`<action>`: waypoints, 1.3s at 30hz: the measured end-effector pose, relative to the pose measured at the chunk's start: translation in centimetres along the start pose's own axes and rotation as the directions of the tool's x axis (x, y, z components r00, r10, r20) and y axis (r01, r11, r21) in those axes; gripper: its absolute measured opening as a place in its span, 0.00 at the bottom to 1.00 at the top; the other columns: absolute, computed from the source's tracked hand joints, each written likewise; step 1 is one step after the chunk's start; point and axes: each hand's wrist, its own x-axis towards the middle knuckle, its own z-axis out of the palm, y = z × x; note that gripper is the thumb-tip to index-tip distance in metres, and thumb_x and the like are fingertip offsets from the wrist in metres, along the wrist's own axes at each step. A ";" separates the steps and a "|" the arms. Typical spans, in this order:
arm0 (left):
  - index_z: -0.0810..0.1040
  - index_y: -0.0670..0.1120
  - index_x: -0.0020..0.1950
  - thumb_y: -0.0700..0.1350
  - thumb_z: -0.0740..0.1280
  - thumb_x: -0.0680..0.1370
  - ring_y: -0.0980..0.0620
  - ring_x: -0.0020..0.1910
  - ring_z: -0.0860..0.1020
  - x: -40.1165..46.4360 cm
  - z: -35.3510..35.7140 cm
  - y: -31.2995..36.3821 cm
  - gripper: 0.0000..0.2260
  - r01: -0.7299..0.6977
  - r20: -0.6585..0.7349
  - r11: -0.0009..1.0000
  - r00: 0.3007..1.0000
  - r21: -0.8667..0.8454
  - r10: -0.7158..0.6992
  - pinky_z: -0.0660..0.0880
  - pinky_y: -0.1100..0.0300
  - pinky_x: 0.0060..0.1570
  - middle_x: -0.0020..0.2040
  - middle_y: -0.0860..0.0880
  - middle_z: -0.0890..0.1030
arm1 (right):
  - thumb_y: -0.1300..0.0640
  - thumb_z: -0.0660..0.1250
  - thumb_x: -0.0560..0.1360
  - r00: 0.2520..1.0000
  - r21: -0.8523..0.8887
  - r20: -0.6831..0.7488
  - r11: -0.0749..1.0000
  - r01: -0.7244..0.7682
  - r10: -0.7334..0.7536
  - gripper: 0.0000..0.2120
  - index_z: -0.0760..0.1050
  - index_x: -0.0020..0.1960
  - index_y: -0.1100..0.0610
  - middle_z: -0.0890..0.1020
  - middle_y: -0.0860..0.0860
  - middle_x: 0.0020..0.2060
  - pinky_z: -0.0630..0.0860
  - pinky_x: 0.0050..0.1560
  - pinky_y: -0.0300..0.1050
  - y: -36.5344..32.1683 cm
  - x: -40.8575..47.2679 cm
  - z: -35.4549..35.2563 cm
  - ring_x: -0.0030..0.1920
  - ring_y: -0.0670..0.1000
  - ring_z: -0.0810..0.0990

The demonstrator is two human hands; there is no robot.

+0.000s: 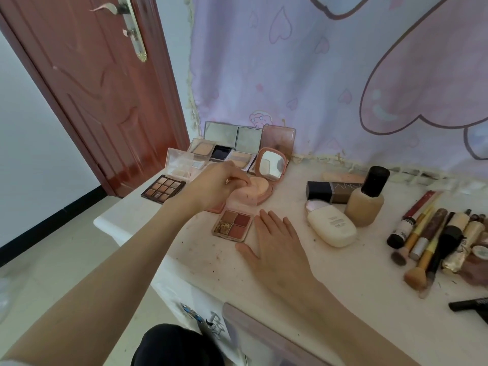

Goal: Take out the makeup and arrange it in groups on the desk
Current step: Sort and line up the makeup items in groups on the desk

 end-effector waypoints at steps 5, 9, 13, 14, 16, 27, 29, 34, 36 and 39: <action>0.83 0.46 0.48 0.39 0.68 0.75 0.56 0.40 0.72 0.3 0.5 -0.2 0.07 -0.001 -0.106 1.000 0.994 -0.009 0.000 0.64 0.77 0.41 0.44 0.48 0.77 | 0.36 0.26 0.63 1.000 -0.057 -0.029 0.998 -0.002 0.000 0.47 0.47 0.76 0.56 0.49 0.50 0.77 0.35 0.72 0.47 -0.3 0.0 0.4 0.76 0.49 0.45; 0.83 0.45 0.48 0.38 0.68 0.75 0.58 0.40 0.72 0.0 1.2 -0.3 0.06 -0.011 -0.180 1.000 0.984 -0.009 0.009 0.64 0.78 0.42 0.46 0.48 0.79 | 0.36 0.31 0.70 0.998 -0.045 -0.053 0.999 -0.019 0.016 0.41 0.48 0.76 0.55 0.50 0.50 0.76 0.36 0.73 0.47 -0.3 0.0 0.3 0.76 0.49 0.45; 0.82 0.44 0.52 0.39 0.64 0.77 0.55 0.47 0.74 -0.9 1.3 -0.2 0.08 -0.023 -0.208 0.999 0.978 0.029 0.029 0.65 0.74 0.47 0.51 0.48 0.80 | 0.40 0.46 0.79 0.999 -0.029 -0.030 0.999 -0.035 0.034 0.30 0.48 0.76 0.55 0.50 0.50 0.76 0.38 0.74 0.47 -0.3 0.0 0.0 0.76 0.48 0.45; 0.82 0.44 0.54 0.39 0.64 0.78 0.54 0.50 0.76 -1.2 1.3 -0.1 0.09 -0.030 -0.207 0.999 0.978 0.043 0.038 0.64 0.73 0.50 0.53 0.47 0.80 | 0.41 0.46 0.79 0.999 -0.029 -0.035 0.999 -0.034 0.033 0.30 0.49 0.76 0.55 0.51 0.50 0.76 0.38 0.74 0.47 -0.3 0.0 0.0 0.76 0.48 0.45; 0.80 0.45 0.58 0.40 0.62 0.78 0.51 0.56 0.76 -1.8 1.3 -0.1 0.11 -0.040 -0.175 0.997 0.983 0.068 0.051 0.63 0.71 0.53 0.58 0.47 0.79 | 0.41 0.47 0.79 0.999 -0.028 -0.042 0.999 -0.034 0.033 0.30 0.49 0.76 0.55 0.51 0.50 0.76 0.39 0.74 0.47 -0.4 0.0 0.1 0.76 0.49 0.46; 0.64 0.50 0.73 0.45 0.60 0.80 0.53 0.72 0.60 -5.9 1.6 0.4 0.20 -0.010 -0.071 0.995 0.997 0.099 0.017 0.58 0.62 0.67 0.72 0.51 0.66 | 0.46 0.50 0.81 0.999 0.015 -0.034 1.000 0.017 -0.016 0.26 0.54 0.75 0.57 0.56 0.53 0.75 0.43 0.74 0.47 -0.4 -0.6 -0.9 0.75 0.51 0.50; 0.67 0.47 0.71 0.43 0.63 0.79 0.50 0.70 0.65 -7.1 1.9 1.0 0.20 -0.005 -0.152 0.994 0.988 0.112 0.022 0.59 0.62 0.66 0.69 0.48 0.69 | 0.51 0.51 0.81 0.997 0.093 -0.074 0.995 0.031 -0.024 0.23 0.57 0.74 0.57 0.58 0.53 0.74 0.48 0.73 0.44 -0.2 -1.1 -1.7 0.74 0.51 0.53; 0.72 0.44 0.66 0.39 0.66 0.75 0.46 0.61 0.70 -8.8 3.8 2.8 0.19 -0.083 -0.264 0.989 0.958 0.121 0.112 0.68 0.58 0.60 0.60 0.44 0.75 | 0.56 0.56 0.80 0.962 0.040 -0.272 0.999 0.018 -0.006 0.17 0.68 0.68 0.58 0.71 0.53 0.66 0.61 0.64 0.46 2.1 -2.1 -4.8 0.66 0.53 0.66; 0.74 0.44 0.65 0.39 0.66 0.75 0.46 0.60 0.72 -8.7 4.9 4.2 0.18 -0.125 -0.263 0.986 0.953 0.113 0.151 0.70 0.57 0.59 0.60 0.45 0.76 | 0.54 0.59 0.79 0.940 -0.040 -0.339 0.998 -0.041 0.025 0.16 0.72 0.64 0.58 0.74 0.54 0.62 0.64 0.61 0.48 3.7 -2.8 -5.7 0.62 0.55 0.70; 0.73 0.44 0.65 0.40 0.65 0.77 0.47 0.63 0.71 -7.9 7.2 6.4 0.17 -0.145 -0.210 0.985 0.964 0.090 0.161 0.61 0.67 0.62 0.62 0.45 0.74 | 0.48 0.58 0.78 0.941 -0.141 -0.310 0.973 -0.183 0.132 0.18 0.69 0.65 0.54 0.71 0.51 0.62 0.63 0.59 0.47 5.8 -4.4 -6.0 0.61 0.53 0.67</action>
